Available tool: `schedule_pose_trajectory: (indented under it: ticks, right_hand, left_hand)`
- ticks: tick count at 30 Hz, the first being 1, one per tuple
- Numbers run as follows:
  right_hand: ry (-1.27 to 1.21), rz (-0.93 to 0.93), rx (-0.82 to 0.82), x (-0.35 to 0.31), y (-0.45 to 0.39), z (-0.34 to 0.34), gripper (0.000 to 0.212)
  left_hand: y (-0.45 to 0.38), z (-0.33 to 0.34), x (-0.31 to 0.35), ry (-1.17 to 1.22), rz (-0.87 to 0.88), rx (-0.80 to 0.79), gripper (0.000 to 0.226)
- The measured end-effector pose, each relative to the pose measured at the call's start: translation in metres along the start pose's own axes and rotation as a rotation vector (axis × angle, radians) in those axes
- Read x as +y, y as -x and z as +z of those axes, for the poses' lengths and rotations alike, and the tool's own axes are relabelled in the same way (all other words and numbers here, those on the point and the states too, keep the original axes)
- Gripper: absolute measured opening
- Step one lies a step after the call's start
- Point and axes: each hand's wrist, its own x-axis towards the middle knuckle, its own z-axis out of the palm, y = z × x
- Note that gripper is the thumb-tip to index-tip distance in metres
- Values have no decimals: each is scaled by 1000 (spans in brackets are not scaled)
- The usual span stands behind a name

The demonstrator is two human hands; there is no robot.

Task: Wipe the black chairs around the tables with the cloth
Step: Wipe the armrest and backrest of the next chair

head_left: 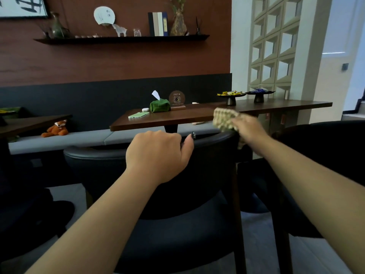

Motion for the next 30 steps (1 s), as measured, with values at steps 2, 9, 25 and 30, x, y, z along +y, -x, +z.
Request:
schedule_pose_trajectory:
  ticks: [2,9,25,30]
  right_hand:
    - [-268,112,-174,14,7,8,21]
    - [-107,6,-118,7,7,1,22]
    - [92,-591,194,-29,102,43,18]
    - [-142,-452,393,-34,104,39,15]
  left_hand:
    - [0,-1,0,1,7,-6,65]
    - [0,-3,1,-22,20,6,63]
    - [4,2,1,-85,8,122,59]
    - [4,3,1,-74,4,116,60]
